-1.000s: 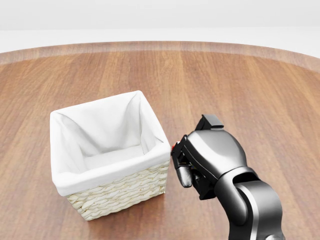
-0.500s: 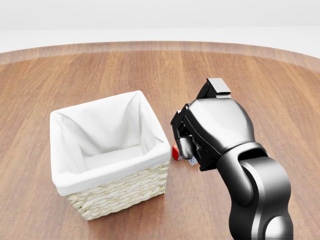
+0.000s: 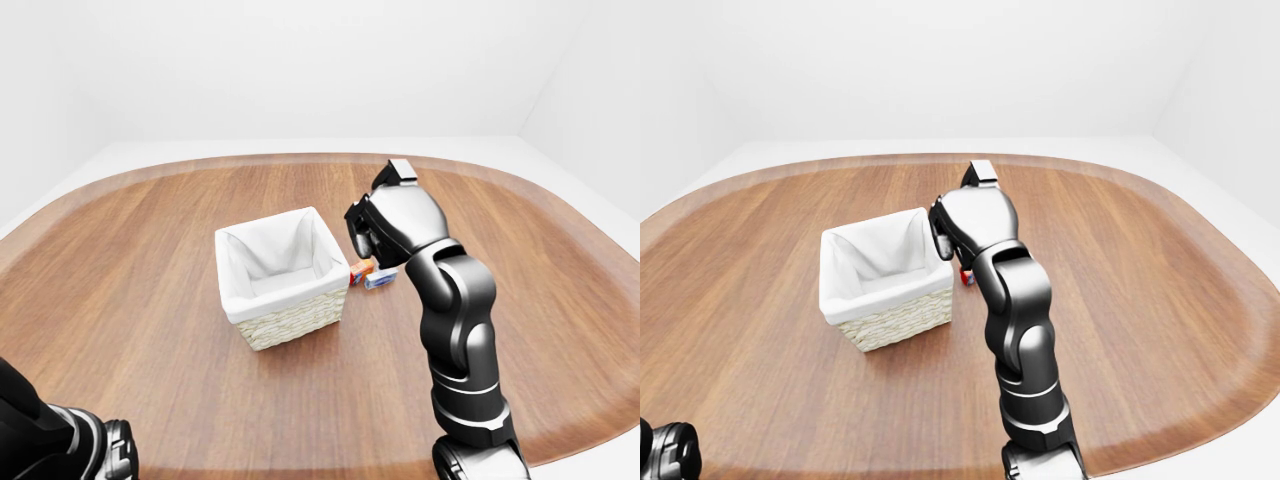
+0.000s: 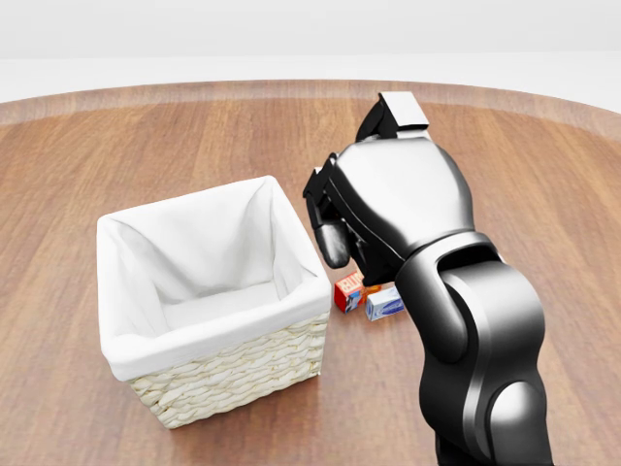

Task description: Pick up the alphabet soup and put it in the basket.

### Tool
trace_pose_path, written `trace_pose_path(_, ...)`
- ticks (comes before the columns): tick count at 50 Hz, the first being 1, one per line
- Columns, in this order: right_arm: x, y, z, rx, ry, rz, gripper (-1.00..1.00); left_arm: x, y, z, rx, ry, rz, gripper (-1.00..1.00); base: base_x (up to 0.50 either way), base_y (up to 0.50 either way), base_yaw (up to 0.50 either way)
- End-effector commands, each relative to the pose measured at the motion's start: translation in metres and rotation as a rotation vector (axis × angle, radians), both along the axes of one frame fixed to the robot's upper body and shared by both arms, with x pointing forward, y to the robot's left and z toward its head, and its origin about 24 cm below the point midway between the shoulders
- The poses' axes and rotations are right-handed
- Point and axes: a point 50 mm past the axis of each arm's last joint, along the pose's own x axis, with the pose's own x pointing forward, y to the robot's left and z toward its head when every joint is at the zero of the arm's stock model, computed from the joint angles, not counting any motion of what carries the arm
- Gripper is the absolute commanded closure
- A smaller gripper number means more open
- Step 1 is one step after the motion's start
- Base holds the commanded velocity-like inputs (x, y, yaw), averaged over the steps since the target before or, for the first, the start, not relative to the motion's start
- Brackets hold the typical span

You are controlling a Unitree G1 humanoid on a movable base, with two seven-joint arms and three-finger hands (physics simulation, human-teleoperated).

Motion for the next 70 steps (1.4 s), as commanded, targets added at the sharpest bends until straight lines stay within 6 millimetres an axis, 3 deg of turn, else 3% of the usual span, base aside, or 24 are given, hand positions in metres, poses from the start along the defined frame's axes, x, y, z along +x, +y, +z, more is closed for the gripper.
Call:
trace_pose_path(1, -0.002, 0.015, 0.018, -0.013, -0.071, 0.018, 0.95, 0.001, -0.002, 0.0, 0.016, 0.009, -0.008, -1.0, 0.0, 0.0, 0.0)
trace_pose_path(21, -0.004, 0.043, 0.024, -0.007, -0.078, 0.075, 0.95, 0.001, -0.001, -0.001, 0.008, 0.009, 0.0, -1.0, 0.0, 0.0, 0.0)
trace_pose_path(50, -0.012, 0.067, -0.013, -0.004, 0.072, 0.137, 0.95, 0.001, -0.001, -0.002, 0.0, 0.006, 0.011, -1.0, 0.0, 0.0, 0.0)
trace_pose_path(70, -0.015, 0.096, -0.004, 0.002, 0.049, 0.198, 0.95, 0.003, -0.004, -0.002, 0.031, 0.027, -0.019, -1.0, 0.0, 0.0, 0.0)
